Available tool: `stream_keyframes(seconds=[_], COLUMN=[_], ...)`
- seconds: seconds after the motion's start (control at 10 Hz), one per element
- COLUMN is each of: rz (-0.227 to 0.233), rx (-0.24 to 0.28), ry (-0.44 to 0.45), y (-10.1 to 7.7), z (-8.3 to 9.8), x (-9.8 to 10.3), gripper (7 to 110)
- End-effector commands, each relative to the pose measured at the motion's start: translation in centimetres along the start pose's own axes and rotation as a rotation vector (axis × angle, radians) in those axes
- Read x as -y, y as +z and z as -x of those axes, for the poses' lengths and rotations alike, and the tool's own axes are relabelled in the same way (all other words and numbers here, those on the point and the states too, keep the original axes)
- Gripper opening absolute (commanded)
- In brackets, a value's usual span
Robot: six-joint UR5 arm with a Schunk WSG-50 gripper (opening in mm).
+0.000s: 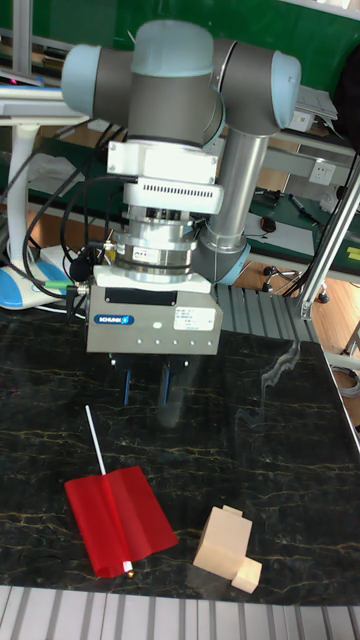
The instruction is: Wave the flag
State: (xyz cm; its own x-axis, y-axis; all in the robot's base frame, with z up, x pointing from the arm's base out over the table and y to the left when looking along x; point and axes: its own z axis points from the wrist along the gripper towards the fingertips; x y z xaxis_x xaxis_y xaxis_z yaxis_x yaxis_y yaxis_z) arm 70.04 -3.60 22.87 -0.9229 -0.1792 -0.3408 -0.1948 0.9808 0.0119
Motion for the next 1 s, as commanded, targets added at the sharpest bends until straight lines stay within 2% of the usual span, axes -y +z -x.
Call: stream_keyframes(seconds=[0.0, 0.2, 0.3, 0.4, 0.6, 0.8, 0.9], rz=[-0.006, -0.028, -0.050, -0.062, -0.055, -0.099, -0.101], rx=[-0.077, -0.101, -0.120, -0.125, -0.115, -0.137, -0.142], ry=[-0.007, 0.058, 0.093, 0.123, 0.193, 0.193, 0.193], y=[-1.3, -1.4, -1.5, -1.6, -2.1, -2.3, -2.4], z=[-1.4, -2.0, -2.4, -2.4, -1.9, -2.5, -2.5], x=[-0.1, 0.3, 0.7, 0.8, 0.3, 1.3, 1.2], gripper=[44, 44, 7, 7, 7, 7, 7])
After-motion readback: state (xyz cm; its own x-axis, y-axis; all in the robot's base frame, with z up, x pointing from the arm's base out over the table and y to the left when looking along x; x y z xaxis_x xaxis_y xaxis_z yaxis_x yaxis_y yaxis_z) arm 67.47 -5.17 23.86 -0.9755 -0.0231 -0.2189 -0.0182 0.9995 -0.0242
